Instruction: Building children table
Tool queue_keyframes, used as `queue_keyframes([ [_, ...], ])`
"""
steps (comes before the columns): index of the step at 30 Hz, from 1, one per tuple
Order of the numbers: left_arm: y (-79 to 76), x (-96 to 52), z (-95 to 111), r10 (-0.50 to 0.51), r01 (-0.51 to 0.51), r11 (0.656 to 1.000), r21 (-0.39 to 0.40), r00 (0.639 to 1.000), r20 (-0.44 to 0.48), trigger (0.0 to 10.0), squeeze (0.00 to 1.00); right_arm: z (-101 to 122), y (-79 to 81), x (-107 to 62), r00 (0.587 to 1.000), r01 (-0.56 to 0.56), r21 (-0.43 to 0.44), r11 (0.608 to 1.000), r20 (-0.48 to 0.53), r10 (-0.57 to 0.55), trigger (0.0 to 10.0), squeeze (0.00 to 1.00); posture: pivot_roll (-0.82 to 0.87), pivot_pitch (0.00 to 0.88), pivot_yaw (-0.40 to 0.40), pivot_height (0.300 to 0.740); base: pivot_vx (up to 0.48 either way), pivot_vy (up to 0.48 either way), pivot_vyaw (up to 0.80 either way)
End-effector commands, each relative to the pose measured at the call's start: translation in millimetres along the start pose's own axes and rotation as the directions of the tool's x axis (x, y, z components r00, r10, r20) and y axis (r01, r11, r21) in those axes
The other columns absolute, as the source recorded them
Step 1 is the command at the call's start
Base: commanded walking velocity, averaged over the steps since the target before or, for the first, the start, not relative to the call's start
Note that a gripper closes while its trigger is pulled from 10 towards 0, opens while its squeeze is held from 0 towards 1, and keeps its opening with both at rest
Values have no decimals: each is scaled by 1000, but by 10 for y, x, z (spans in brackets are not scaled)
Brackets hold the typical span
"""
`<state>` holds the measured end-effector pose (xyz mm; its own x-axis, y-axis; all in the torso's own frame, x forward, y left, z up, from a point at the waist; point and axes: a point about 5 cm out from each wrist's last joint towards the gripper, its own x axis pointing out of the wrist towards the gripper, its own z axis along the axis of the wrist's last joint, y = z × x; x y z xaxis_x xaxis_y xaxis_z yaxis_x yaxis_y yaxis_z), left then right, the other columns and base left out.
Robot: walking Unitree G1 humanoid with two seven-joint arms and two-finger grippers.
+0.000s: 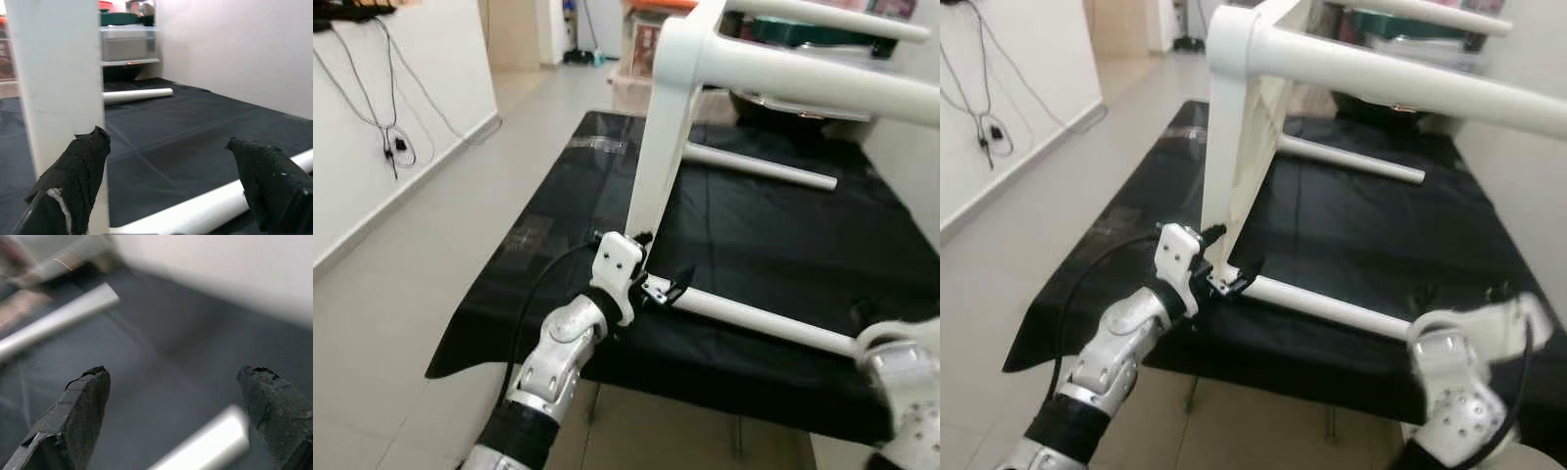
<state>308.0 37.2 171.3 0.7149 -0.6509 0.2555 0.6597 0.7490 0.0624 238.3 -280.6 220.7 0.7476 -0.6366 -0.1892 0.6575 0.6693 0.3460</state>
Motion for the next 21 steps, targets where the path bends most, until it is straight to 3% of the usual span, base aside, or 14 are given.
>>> queue_keyframes([
  [1,-16,6,15,-12,12,1000,27,1000,5,10000,0,-28,106,-55,996,-57,-217,975,54,70,10000,231,35,0,-83,740,0,0,0],
  [2,-10,5,20,-9,9,999,32,1000,7,10000,0,7,108,-67,991,-44,-327,944,107,83,10000,0,36,0,-83,740,0,0,0],
  [4,17,-11,26,9,-9,999,44,1000,10,10000,0,96,63,-70,968,40,-523,852,231,97,10000,0,47,0,-90,740,0,0,0],
  [5,17,-11,26,9,-9,999,44,1000,10,10000,0,96,63,-70,968,40,-523,852,231,97,10000,0,47,0,-90,740,0,0,0],
  [7,53,-40,29,28,-28,999,45,1000,8,10000,0,182,3,-75,948,110,-583,805,305,92,10000,0,47,0,-90,740,0,0,0],
  [11,79,-64,32,45,-45,998,44,999,7,10000,0,250,-50,-79,935,154,-596,788,345,78,10000,0,47,0,-90,740,0,0,0],
  [12,105,-95,48,68,-68,996,50,998,14,10000,0,378,-98,-91,899,232,-639,734,428,89,10000,0,50,0,-88,740,0,0,0],
  [14,105,-95,48,68,-68,996,50,998,14,10000,0,378,-98,-91,899,232,-639,734,428,89,10000,0,50,0,-88,740,0,0,0],
  [15,111,-102,52,73,-74,996,52,997,17,10000,0,410,-106,-96,889,251,-653,715,448,97,10000,0,50,0,-88,740,0,0,0],
  [19,231,-108,120,180,-186,978,94,981,66,10000,0,683,-138,-95,787,392,-673,627,598,151,10000,0,53,0,-84,740,0,0,0],
  [21,295,-85,151,225,-232,967,103,971,83,10000,0,767,-115,-110,749,420,-665,618,638,178,10000,0,53,0,-84,740,0,0,0],
])
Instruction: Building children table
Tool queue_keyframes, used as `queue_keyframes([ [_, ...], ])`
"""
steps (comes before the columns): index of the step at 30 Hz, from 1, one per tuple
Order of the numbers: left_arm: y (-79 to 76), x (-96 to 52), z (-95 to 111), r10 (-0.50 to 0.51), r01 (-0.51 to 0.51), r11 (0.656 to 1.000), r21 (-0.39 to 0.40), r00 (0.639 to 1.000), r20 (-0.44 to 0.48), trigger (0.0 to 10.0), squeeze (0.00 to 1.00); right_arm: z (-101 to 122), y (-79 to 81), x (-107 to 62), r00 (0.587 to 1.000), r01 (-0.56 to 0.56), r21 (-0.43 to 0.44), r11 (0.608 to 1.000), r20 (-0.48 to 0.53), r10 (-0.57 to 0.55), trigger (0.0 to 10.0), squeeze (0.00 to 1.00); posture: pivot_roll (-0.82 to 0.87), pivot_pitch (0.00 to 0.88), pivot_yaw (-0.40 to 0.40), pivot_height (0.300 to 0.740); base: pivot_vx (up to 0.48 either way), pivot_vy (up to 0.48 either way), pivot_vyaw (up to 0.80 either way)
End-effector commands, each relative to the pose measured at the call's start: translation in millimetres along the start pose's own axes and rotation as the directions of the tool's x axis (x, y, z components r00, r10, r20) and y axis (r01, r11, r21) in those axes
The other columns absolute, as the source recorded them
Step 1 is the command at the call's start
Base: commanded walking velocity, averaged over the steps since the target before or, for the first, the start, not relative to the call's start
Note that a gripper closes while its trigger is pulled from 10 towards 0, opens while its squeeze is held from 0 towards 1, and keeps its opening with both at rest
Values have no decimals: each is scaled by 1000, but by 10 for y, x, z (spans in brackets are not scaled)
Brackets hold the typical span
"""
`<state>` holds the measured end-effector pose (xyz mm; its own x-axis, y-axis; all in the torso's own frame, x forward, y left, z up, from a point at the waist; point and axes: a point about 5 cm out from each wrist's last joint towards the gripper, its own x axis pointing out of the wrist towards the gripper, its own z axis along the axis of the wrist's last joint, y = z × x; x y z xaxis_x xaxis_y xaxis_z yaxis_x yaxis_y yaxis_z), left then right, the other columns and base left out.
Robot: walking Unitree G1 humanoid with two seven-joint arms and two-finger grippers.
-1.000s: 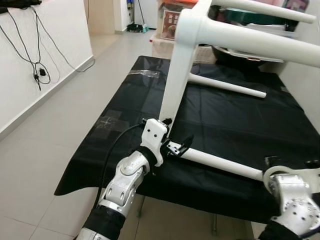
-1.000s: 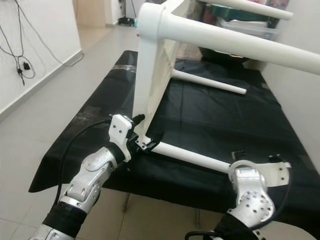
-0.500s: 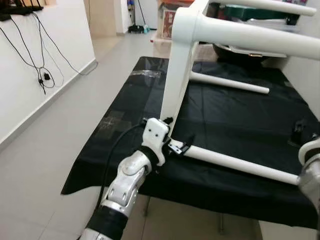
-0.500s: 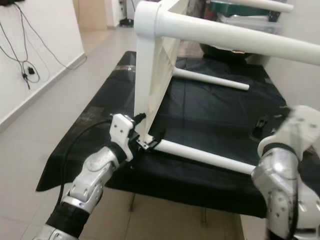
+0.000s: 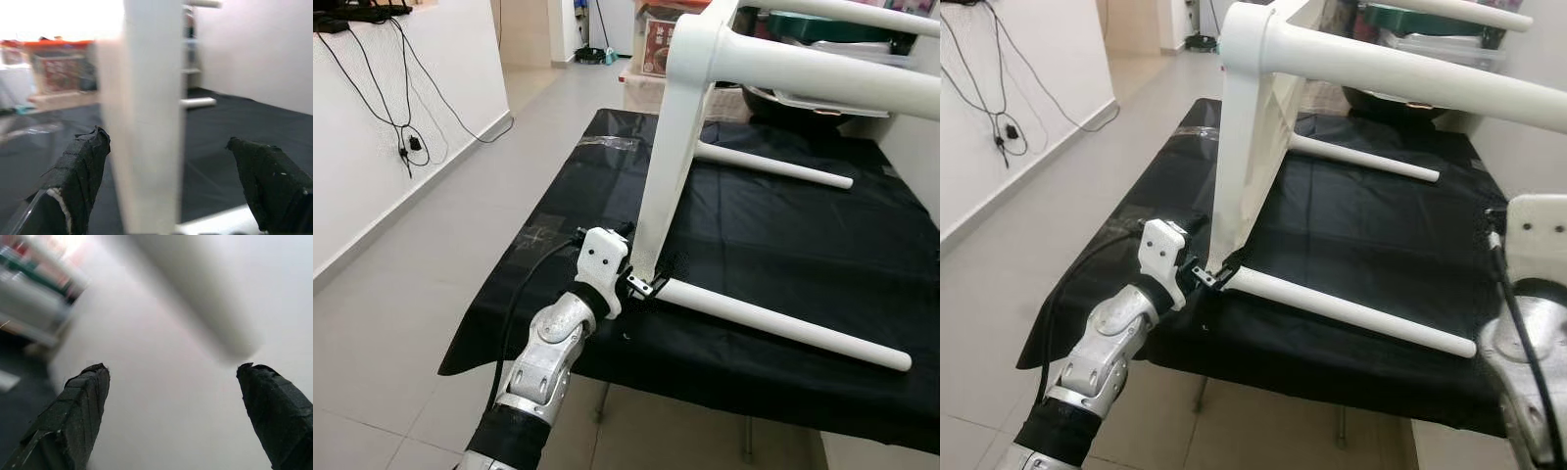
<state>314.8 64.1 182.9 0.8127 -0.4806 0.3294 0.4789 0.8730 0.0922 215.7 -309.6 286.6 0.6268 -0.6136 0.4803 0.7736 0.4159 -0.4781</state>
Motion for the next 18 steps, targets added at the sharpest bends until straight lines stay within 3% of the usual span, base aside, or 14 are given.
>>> queue_keyframes([
  [1,63,37,30,48,-49,999,22,999,17,10000,0,29,-30,28,999,21,-6,1000,40,-21,10000,0,53,0,-84,740,0,0,0],
  [6,103,103,35,75,-76,996,44,997,19,10000,0,98,-7,42,995,13,0,1000,102,-13,10000,0,49,0,-81,740,0,0,0],
  [18,57,263,-117,13,-10,999,46,999,-51,10000,0,154,51,197,980,-29,-40,999,194,37,10000,0,36,0,-75,740,0,0,0],
])
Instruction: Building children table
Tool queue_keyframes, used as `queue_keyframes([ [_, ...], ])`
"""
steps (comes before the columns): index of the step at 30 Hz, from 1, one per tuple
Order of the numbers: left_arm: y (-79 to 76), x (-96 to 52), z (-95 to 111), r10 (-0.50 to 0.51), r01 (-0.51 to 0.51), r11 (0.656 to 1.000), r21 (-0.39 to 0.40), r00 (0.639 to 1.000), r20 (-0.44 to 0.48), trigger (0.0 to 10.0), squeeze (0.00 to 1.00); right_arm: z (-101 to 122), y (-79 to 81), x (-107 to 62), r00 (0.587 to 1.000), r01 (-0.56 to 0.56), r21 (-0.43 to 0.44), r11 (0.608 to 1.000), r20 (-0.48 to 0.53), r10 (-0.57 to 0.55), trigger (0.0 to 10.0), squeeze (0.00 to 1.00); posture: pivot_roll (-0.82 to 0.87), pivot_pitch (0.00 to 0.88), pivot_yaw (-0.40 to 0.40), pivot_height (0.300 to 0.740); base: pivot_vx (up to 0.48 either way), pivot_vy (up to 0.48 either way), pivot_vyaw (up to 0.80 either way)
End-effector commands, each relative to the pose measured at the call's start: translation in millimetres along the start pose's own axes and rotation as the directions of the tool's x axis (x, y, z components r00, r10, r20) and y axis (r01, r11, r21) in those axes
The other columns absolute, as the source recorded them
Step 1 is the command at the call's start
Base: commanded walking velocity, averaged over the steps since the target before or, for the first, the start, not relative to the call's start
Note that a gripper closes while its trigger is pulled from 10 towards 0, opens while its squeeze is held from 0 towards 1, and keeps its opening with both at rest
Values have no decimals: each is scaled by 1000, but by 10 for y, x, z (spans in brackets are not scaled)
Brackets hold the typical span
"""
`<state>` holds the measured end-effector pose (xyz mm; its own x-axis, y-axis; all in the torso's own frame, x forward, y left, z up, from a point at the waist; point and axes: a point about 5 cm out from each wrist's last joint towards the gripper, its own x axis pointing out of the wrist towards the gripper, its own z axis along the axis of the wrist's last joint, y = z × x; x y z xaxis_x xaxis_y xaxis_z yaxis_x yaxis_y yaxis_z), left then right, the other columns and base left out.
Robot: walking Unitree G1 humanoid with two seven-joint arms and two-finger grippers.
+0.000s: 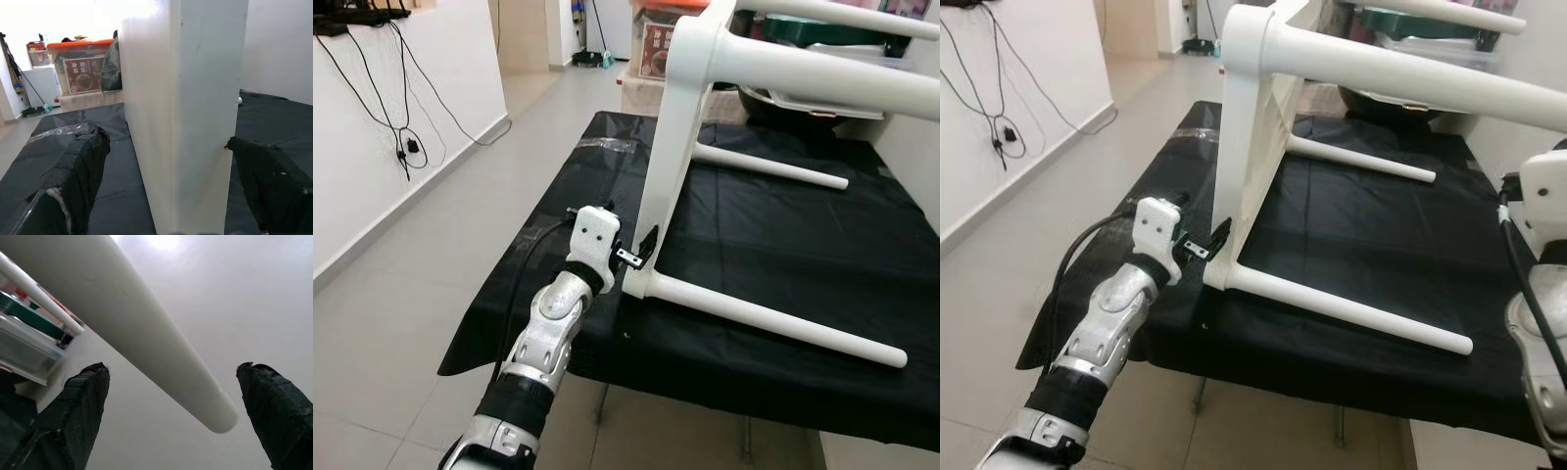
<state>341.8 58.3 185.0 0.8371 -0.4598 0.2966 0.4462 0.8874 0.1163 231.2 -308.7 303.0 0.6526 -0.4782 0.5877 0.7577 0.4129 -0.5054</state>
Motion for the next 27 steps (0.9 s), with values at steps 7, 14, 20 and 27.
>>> queue_keyframes([
  [7,-42,67,-103,-9,9,1000,11,999,-36,10000,0,33,53,95,996,-54,-38,998,66,56,10000,0,36,0,-75,740,0,0,0],
  [14,-26,119,-175,-10,11,1000,10,998,-66,10000,0,35,66,208,992,-71,-73,995,103,78,10000,0,32,0,-78,740,0,0,0],
  [20,-98,137,-194,-78,79,997,0,995,-68,10000,0,36,72,262,989,-77,-86,993,119,87,10000,0,30,0,-76,740,0,0,0],
  [27,-207,121,-234,-133,133,991,6,989,-62,10000,0,37,110,292,986,-88,-89,992,133,100,10000,0,33,0,-73,740,0,0,0],
])
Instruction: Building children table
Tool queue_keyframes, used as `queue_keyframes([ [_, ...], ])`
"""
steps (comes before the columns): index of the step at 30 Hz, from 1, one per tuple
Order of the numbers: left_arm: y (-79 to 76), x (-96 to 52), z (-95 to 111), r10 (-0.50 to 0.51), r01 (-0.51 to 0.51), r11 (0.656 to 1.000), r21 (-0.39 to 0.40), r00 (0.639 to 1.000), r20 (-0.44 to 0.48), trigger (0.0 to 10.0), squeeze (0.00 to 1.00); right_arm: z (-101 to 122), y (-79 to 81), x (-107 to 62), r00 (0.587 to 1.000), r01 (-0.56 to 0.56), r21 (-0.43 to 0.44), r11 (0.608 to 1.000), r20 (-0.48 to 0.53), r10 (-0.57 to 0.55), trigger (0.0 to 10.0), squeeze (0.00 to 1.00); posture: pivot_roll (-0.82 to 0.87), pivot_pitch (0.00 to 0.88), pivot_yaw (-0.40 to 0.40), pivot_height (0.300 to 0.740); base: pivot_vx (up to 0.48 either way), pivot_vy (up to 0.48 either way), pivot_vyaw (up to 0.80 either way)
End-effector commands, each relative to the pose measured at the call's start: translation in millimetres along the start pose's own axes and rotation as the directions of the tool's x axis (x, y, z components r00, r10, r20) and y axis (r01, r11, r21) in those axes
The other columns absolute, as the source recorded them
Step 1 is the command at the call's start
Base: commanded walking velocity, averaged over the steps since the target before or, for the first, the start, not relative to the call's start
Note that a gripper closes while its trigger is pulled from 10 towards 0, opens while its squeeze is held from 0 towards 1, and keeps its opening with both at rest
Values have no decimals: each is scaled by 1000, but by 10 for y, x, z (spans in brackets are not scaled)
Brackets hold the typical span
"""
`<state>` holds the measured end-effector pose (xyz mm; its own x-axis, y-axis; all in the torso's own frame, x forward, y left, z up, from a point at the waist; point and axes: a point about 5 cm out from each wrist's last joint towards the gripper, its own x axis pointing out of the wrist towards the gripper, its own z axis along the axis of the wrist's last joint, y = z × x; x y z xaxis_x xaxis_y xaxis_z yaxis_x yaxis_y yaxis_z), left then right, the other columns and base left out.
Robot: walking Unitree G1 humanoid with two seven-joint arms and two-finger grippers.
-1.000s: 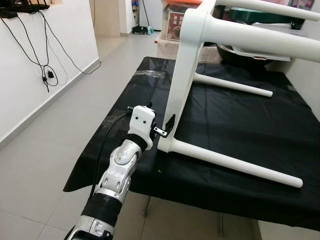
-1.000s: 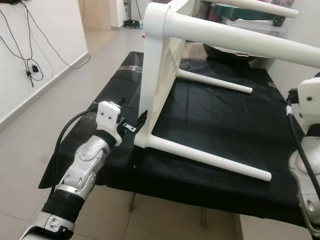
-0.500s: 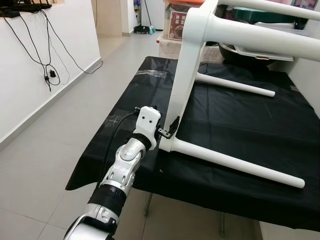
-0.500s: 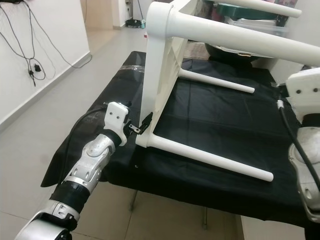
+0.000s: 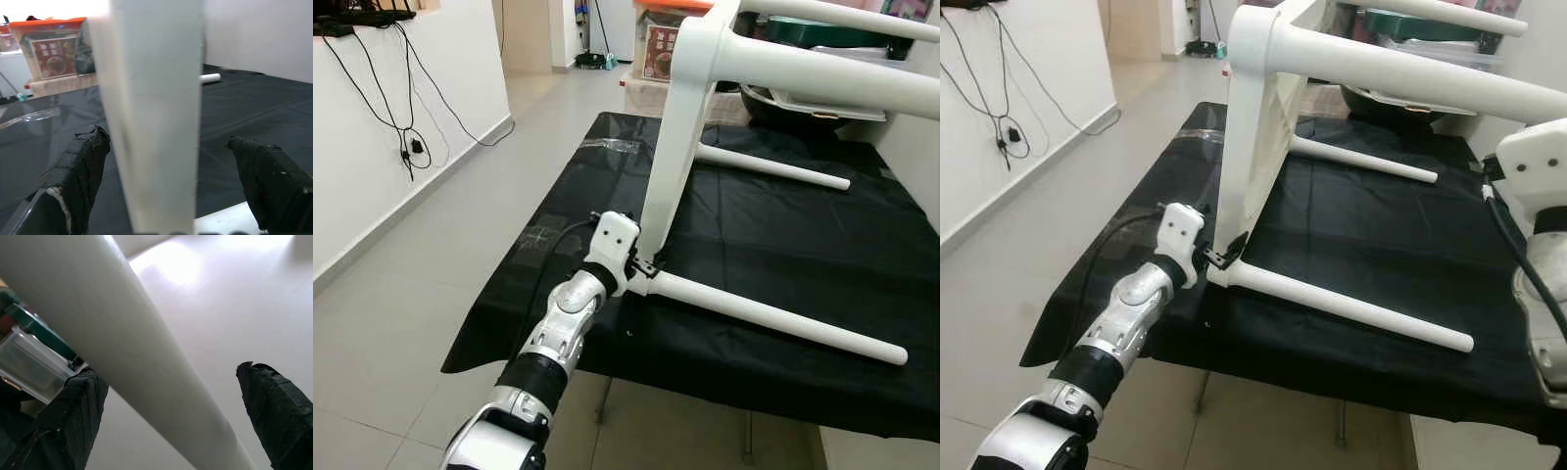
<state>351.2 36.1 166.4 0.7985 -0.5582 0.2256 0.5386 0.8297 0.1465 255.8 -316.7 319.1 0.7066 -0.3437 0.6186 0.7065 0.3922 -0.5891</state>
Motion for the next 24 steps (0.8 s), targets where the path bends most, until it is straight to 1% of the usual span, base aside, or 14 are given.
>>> queue_keyframes([
  [1,-39,-3,-25,-24,24,1000,10,1000,-5,10000,0,0,42,3,1000,-19,-18,1000,11,19,10000,0,33,0,-73,740,0,0,0],
  [6,15,-3,-55,15,-15,1000,25,1000,-20,10000,0,-1,52,16,1000,-23,-20,1000,18,24,10000,0,33,0,-73,740,0,0,0],
  [9,128,14,-69,97,-95,995,44,994,-41,10000,0,2,60,22,999,-28,-19,999,22,29,10000,0,30,0,-71,740,0,0,0],
  [11,162,28,-66,127,-124,991,49,991,-46,10000,0,4,68,18,999,-30,-15,999,24,30,10000,0,31,0,-70,740,0,0,0],
  [16,160,47,-66,125,-122,991,50,991,-49,10000,0,11,84,9,999,-32,-7,999,28,32,10000,0,28,0,-65,740,0,0,0],
  [22,183,62,-115,128,-124,991,56,989,-76,10000,0,35,118,-4,998,-45,5,999,42,45,9961,0,28,0,-65,740,0,0,0],
  [23,192,69,-124,129,-124,991,58,988,-86,10000,0,35,123,-5,998,-51,4,999,45,50,8941,0,28,0,-65,740,0,0,0],
  [24,192,69,-124,129,-124,991,58,988,-86,10000,0,35,123,-5,998,-51,4,999,45,50,8941,0,28,0,-65,740,0,0,0],
])
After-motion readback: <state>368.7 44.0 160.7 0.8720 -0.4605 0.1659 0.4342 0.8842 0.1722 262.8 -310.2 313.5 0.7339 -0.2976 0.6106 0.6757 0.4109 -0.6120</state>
